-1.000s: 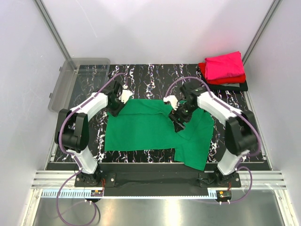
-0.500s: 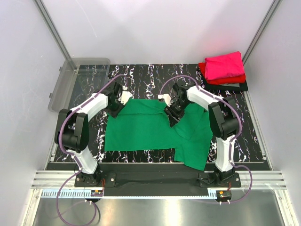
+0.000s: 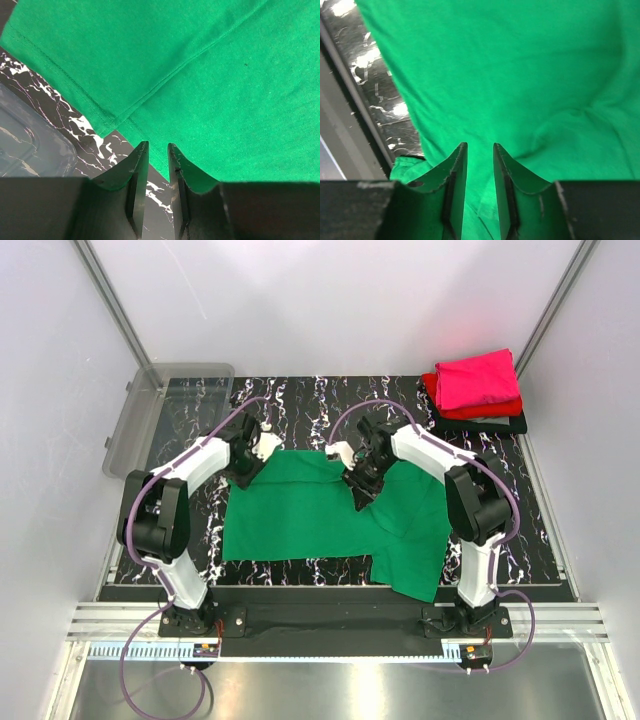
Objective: Fold and stack the t-shirts
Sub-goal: Fold the tshirt
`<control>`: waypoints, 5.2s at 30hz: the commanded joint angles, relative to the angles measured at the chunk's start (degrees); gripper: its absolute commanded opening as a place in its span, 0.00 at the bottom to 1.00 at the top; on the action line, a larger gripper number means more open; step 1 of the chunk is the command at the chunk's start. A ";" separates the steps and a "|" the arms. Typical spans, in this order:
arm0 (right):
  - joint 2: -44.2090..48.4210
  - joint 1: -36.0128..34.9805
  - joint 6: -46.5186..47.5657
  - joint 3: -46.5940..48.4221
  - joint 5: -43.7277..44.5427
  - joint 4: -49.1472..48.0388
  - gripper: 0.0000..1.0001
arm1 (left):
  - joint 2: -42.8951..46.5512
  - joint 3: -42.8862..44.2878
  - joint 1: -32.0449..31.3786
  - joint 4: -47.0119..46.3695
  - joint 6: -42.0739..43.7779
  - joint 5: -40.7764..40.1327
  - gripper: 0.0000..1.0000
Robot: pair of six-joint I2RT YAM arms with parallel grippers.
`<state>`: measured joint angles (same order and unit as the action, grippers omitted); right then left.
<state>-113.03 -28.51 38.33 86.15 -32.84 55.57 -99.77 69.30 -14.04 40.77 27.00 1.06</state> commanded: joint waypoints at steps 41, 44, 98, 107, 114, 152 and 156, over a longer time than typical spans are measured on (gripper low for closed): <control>-1.49 -0.58 -3.52 -1.07 16.58 -8.46 0.25 | -1.92 2.95 -0.37 -0.17 -0.37 0.70 0.27; 0.26 -0.58 -3.78 -1.07 17.46 -8.38 0.24 | -2.10 3.21 -0.55 -0.17 -0.46 0.87 0.27; 8.27 -1.28 -5.19 -0.81 14.77 -6.54 0.45 | -5.17 3.91 -1.25 -1.49 -1.16 1.66 0.27; 0.46 -1.63 -6.33 0.42 6.30 -1.96 0.39 | -7.28 4.09 -1.25 -1.31 -0.99 3.16 0.27; -1.84 -1.55 -3.79 -0.80 8.84 -1.34 0.38 | -7.46 3.48 -1.25 -1.22 -0.90 2.63 0.27; -7.20 3.38 -5.98 6.93 14.21 -4.42 0.36 | -9.66 5.15 -1.25 -0.61 -1.16 3.16 0.27; -7.81 3.02 -6.42 7.45 14.03 -4.42 0.37 | -9.57 4.88 -1.25 -0.61 -1.16 3.07 0.27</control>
<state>-120.42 -25.02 32.69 91.11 -17.52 51.86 -108.81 72.95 -15.11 40.99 26.46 2.87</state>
